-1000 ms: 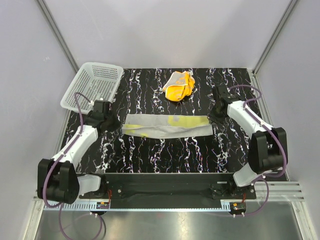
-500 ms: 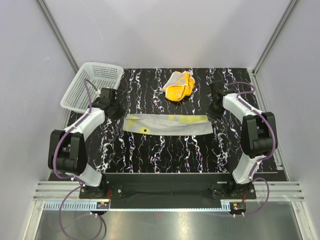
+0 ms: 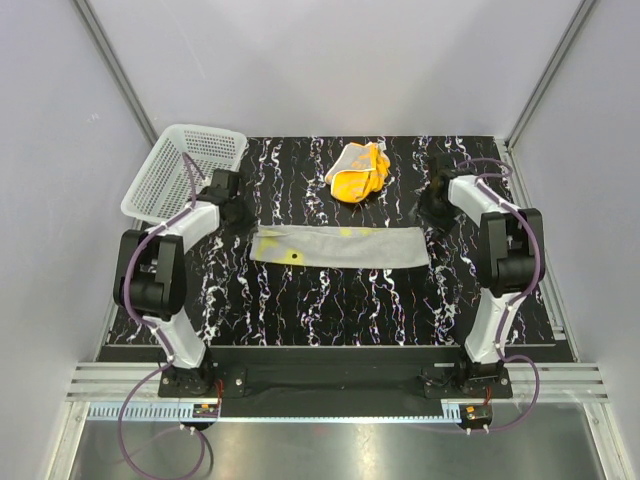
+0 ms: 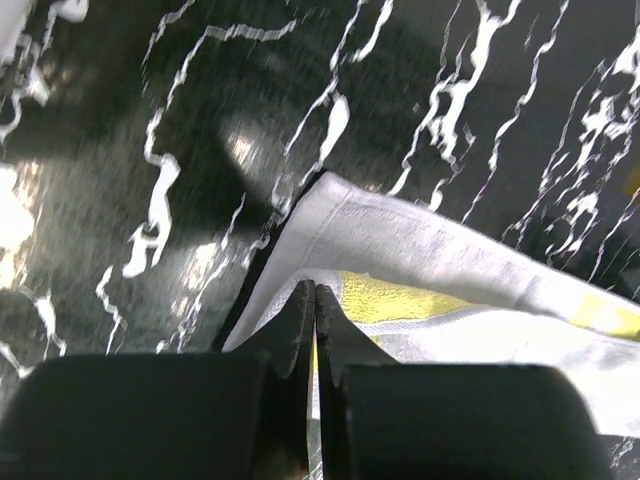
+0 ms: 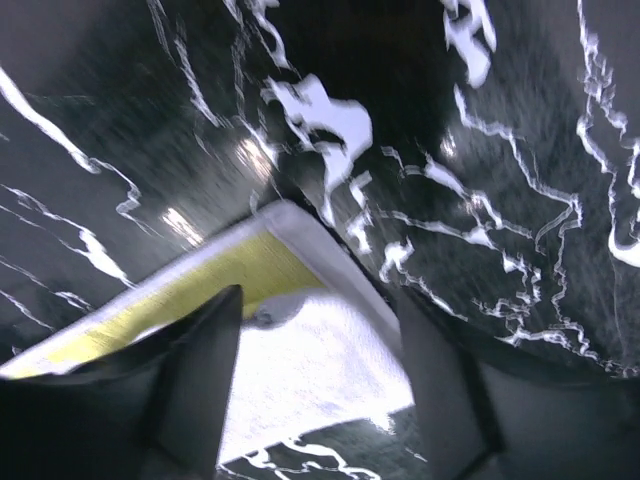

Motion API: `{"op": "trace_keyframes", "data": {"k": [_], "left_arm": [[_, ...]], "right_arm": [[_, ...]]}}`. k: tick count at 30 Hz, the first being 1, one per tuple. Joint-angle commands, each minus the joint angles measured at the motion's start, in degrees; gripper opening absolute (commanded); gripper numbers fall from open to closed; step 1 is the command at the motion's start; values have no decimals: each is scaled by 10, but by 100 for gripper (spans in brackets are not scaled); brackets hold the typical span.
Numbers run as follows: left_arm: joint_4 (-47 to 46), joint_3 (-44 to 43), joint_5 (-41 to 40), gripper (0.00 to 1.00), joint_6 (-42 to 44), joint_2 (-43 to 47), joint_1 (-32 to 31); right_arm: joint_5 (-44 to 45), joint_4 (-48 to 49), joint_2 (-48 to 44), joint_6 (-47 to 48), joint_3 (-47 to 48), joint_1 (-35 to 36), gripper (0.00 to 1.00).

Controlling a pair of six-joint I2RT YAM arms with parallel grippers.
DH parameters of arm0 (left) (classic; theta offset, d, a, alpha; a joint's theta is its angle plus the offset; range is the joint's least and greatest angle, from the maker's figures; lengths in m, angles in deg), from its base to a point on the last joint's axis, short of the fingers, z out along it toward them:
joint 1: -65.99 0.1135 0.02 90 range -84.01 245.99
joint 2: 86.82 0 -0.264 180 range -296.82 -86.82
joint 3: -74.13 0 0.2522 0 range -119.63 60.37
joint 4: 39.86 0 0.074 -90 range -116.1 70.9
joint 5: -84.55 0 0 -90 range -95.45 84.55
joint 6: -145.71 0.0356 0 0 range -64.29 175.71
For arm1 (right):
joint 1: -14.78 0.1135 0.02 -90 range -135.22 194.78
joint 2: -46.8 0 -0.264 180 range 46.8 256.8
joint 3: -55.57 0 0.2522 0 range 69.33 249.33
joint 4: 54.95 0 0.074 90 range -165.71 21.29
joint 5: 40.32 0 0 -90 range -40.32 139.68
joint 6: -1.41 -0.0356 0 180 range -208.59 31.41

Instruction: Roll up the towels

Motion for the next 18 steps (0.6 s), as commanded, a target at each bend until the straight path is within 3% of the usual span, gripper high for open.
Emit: {"op": "trace_keyframes", "data": {"k": [1, 4, 5, 8, 13, 18], "left_arm": [[-27, -50, 14, 3, 10, -22, 6], [-19, -89, 31, 31, 19, -47, 8], [-17, -107, 35, 64, 25, -51, 8], [-3, -129, 32, 99, 36, -50, 9], [21, -122, 4, 99, 44, 8, 10], [13, -18, 1, 99, 33, 87, 8]], "right_arm": [[11, -5, 8, 9, 55, -17, 75], [17, -24, 8, 14, 92, -28, 77], [22, -30, 3, 15, 106, -28, 77], [43, -34, -31, 24, 94, -29, 77], [-6, 38, -109, 54, -12, -28, 77], [-99, 89, -151, 75, -126, -29, 76]]}}
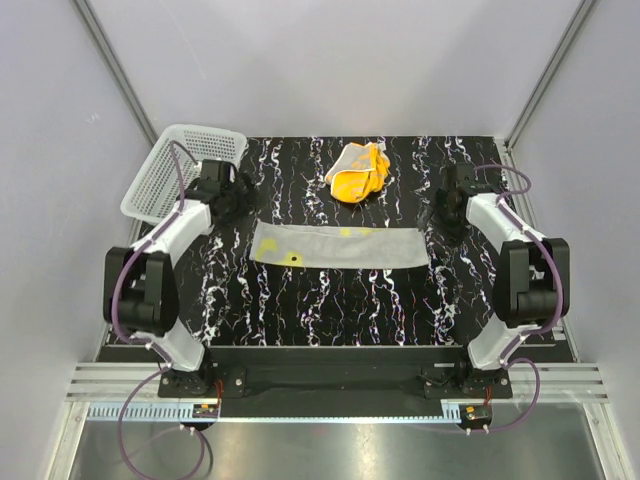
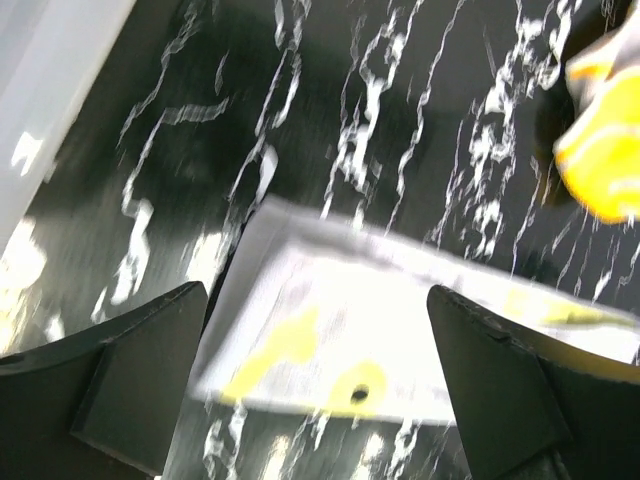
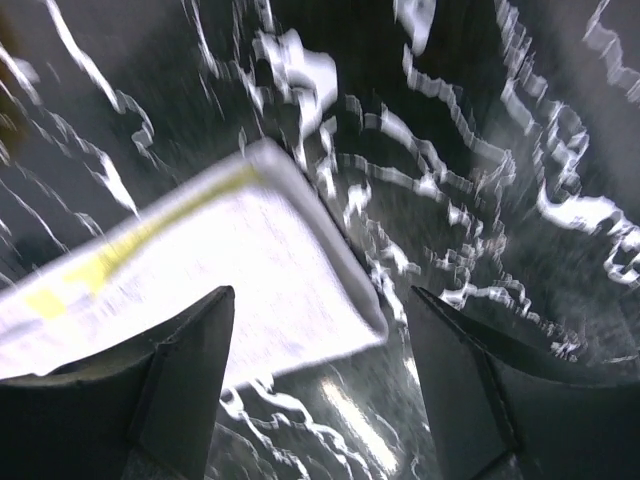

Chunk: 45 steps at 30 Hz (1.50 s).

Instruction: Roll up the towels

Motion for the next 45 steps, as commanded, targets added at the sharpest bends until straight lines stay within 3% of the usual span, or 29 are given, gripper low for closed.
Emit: {"op": "trace_keyframes", "data": {"k": [1, 6, 15, 22, 27, 31, 37, 45], "left_arm": [[-4, 67, -6, 99, 0, 94, 2], [-24, 179, 0, 97, -20, 175, -32], [-72, 285, 25, 95, -77, 192, -111], [-114, 302, 26, 95, -94, 147, -118], [-119, 249, 15, 94, -83, 77, -114], [-121, 194, 14, 92, -71, 22, -99], [-91, 86, 4, 91, -51, -64, -73], [-18, -109, 7, 92, -33, -178, -55]], "right_arm": [[-78, 56, -22, 33, -52, 2, 75], [-104, 60, -3, 39, -66, 2, 72], [-80, 48, 15, 36, -82, 1, 69], [-87, 44, 20, 36, -109, 2, 49], [-102, 49, 11, 35, -140, 2, 27], [-119, 52, -14, 31, -176, 3, 21], [-155, 67, -61, -12, -229, 59, 20], [-164, 114, -67, -138, -262, 240, 20]]}}
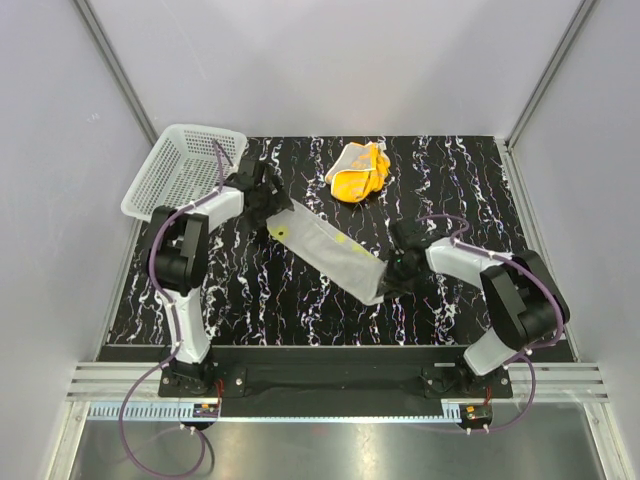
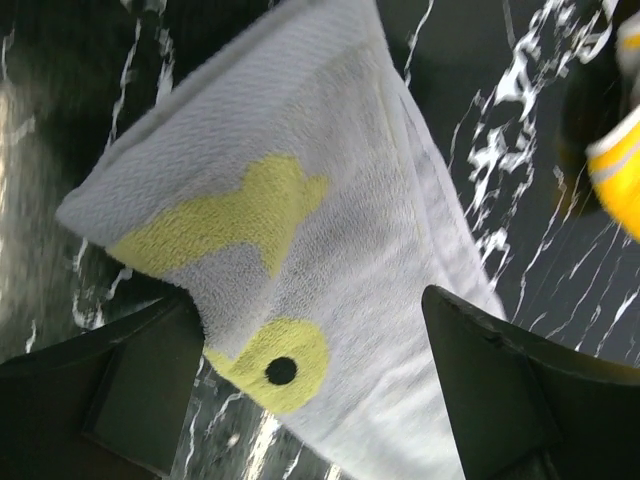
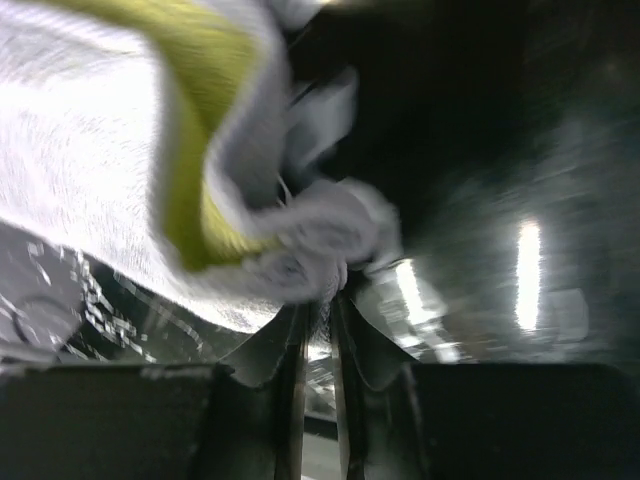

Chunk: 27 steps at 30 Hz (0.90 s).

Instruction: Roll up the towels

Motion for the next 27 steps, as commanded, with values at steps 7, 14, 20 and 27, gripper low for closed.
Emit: {"op": "trace_keyframes", "data": {"k": [7, 14, 20, 27], "left_arm": [[57, -84, -12, 92, 25, -36, 26], [78, -89, -31, 92, 49, -3, 35], [87, -62, -51, 92, 63, 78, 17], [89, 4, -54, 92, 74, 185, -45]], "right_arm": [[50, -28, -23, -82, -16, 57, 53], [57, -85, -179, -123, -66, 70, 72], [100, -92, -262, -130, -83, 71, 74], [119, -23, -180, -100, -67, 51, 70]]}}
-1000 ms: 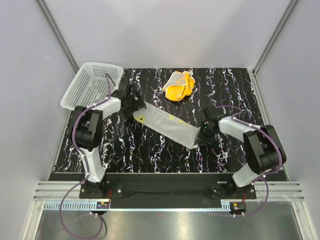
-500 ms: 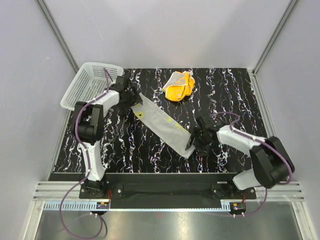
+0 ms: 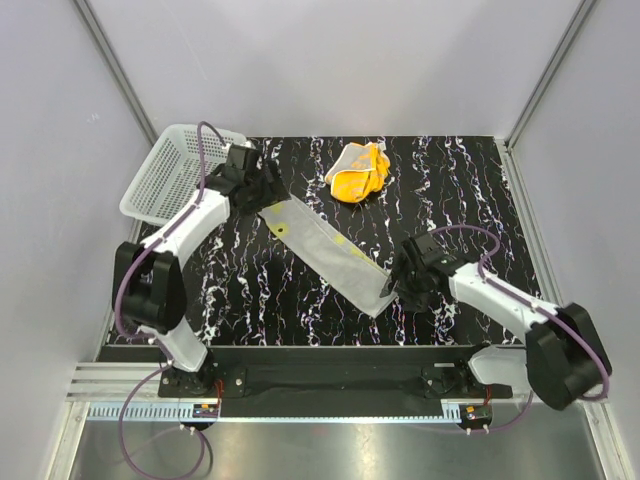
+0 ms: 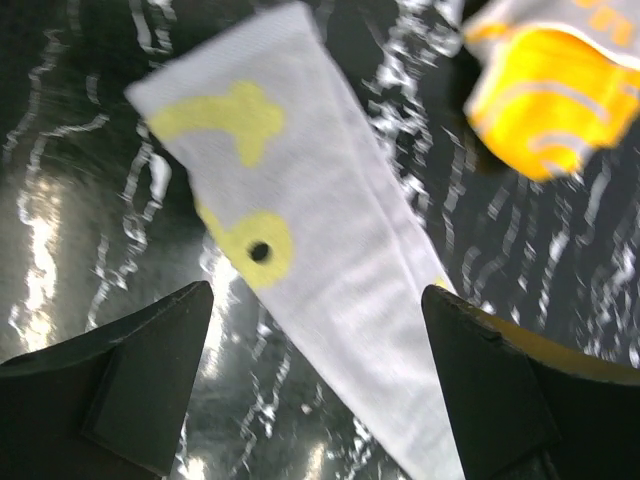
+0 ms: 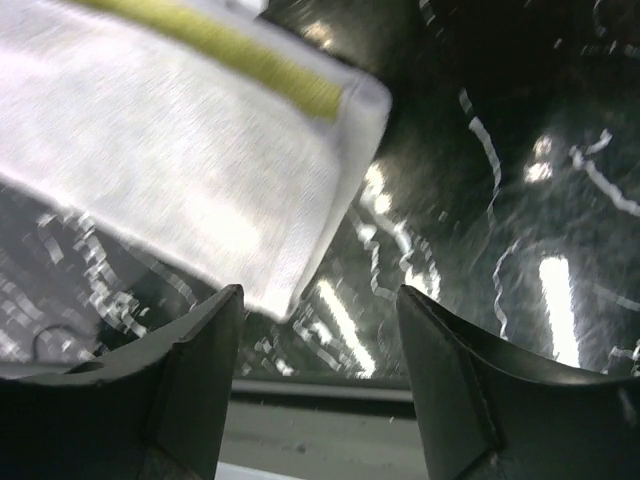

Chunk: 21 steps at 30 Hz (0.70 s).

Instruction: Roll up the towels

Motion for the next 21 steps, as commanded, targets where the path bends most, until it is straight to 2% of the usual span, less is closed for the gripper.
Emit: {"op": "trace_keyframes", "data": {"k": [1, 8, 13, 21], "left_arm": [[-2, 37, -9, 92, 15, 46, -44], [-2, 70, -3, 92, 13, 87, -107], [-2, 84, 4, 91, 11, 94, -118], [0, 88, 3, 91, 11, 109, -126]], "right_arm": [[28, 46, 54, 15, 12, -18, 69], [17, 108, 101, 16, -2, -31, 61], [13, 130, 108, 10, -18, -31, 52], [9, 137, 105, 5, -35, -31, 25]]}}
